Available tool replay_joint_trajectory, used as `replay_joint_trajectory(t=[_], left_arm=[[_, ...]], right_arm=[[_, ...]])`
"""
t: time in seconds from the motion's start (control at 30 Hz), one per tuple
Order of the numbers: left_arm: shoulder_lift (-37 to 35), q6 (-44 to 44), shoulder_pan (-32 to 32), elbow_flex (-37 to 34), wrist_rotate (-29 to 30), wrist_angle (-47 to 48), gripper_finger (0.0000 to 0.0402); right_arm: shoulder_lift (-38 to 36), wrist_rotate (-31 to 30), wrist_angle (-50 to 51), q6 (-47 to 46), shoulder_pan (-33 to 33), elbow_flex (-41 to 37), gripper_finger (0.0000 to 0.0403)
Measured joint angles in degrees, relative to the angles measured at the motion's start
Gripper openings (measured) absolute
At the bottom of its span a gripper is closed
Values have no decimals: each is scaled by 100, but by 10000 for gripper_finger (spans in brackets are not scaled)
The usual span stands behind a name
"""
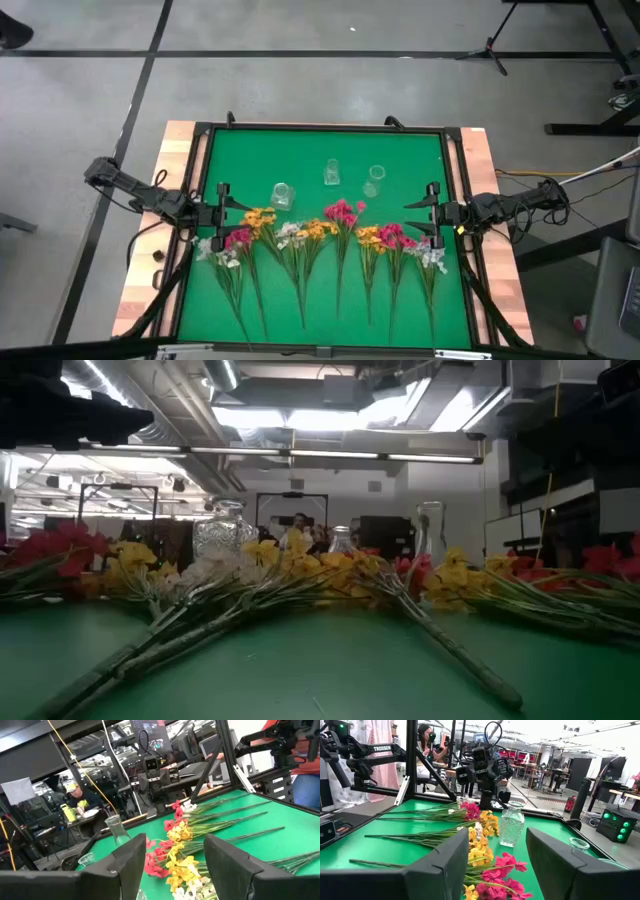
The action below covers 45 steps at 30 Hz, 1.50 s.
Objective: Sort flowers into vase by color
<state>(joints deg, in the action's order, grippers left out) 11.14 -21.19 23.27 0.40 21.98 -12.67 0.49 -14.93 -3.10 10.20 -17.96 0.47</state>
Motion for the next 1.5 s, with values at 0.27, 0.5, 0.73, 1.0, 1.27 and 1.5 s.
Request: replay_joint_trajectory(t=[0.27,0.5,0.73,1.0,1.27,1.5], left_arm=[[0,0,2,2,0,0,196],[0,0,2,2,0,0,196],[0,0,0,0,1,0,196],[0,0,1,1,1,0,196],[0,0,2,0,2,-1,196],[-2,-35,0,0,2,-143,196]], right_arm=[[2,-1,-1,0,-2,-2,200],[1,0,-1,2,0,-2,200],[0,-1,-1,1,-1,-1,200],[1,0,1,0,0,-1,200],[0,1,-1,0,-2,-2,200],[2,1,1,0,0,-1,200]])
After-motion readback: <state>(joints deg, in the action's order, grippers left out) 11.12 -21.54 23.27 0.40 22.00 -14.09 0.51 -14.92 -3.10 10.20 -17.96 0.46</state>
